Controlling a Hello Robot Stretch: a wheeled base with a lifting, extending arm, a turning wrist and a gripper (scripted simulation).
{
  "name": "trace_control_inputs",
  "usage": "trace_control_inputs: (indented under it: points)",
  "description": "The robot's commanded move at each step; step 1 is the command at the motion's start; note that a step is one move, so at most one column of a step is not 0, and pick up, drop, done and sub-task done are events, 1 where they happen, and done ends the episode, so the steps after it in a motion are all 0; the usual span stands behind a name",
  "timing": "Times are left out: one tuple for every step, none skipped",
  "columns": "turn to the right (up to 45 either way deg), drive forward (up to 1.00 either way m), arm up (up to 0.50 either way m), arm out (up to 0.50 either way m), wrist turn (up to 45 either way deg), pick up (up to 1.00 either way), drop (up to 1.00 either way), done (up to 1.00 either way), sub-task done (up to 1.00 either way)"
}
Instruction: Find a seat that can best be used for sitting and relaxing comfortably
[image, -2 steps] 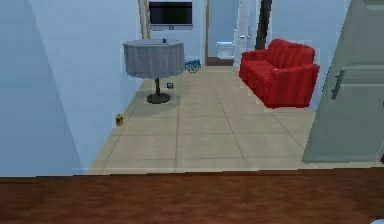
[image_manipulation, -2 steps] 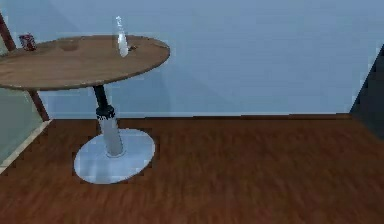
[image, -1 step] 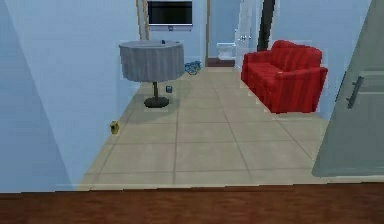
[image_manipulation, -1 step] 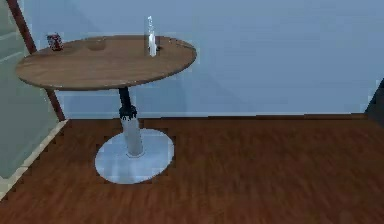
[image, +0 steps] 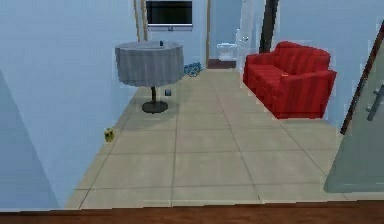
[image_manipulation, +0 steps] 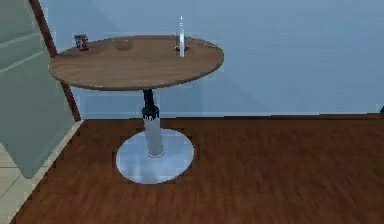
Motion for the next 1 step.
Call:
trace_control_inputs:
  points:
    - [24.0,0.0,0.0,0.0,0.0,0.0,0.0,0.0,0.0]
